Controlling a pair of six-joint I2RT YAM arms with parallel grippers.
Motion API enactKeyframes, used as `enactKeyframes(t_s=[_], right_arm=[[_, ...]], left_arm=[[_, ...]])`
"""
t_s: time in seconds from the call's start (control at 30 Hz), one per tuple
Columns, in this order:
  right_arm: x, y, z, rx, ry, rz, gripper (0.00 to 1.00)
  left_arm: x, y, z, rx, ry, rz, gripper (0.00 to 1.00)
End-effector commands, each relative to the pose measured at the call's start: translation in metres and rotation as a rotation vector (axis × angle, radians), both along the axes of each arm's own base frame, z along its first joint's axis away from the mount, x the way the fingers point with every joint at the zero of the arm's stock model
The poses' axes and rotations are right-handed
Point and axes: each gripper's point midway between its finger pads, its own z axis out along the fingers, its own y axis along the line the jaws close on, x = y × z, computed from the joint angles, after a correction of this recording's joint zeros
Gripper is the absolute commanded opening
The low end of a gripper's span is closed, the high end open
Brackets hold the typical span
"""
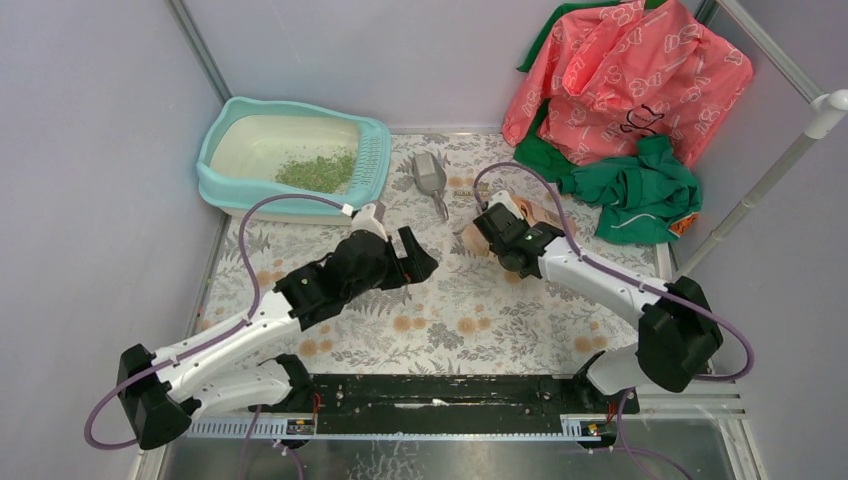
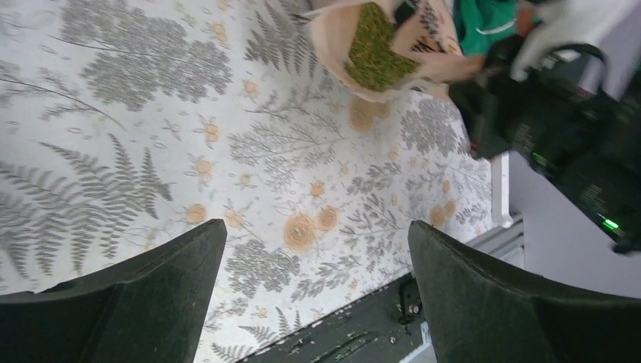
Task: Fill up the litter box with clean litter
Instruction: Adjust the cat litter bag at the center of the board.
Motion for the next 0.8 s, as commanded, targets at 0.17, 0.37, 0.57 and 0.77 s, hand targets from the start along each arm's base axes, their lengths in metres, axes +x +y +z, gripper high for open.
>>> enactKeyframes(t_s=[0.17, 0.37, 0.57, 0.77], right_arm=[[0.013, 0.015, 0.147, 0.266, -0.284, 0.023, 0.0], [0.001, 0.056, 0.219, 0.529, -0.277, 0.165, 0.0], [-0.02, 0.083, 0.232, 0.676, -0.186, 0.268, 0.0], [-0.044, 0.095, 0.225, 0.766, -0.111, 0.341, 0.0]], left_arm=[[0.036, 0.074, 0.029, 0.027, -0.075, 0.161, 0.99], [0.042, 0.085, 0.042, 0.041, -0.082, 0.175, 0.99], [0.043, 0.083, 0.037, 0.048, -0.069, 0.167, 0.99], [0.033, 0.082, 0.048, 0.023, -0.12, 0.11, 0.99]])
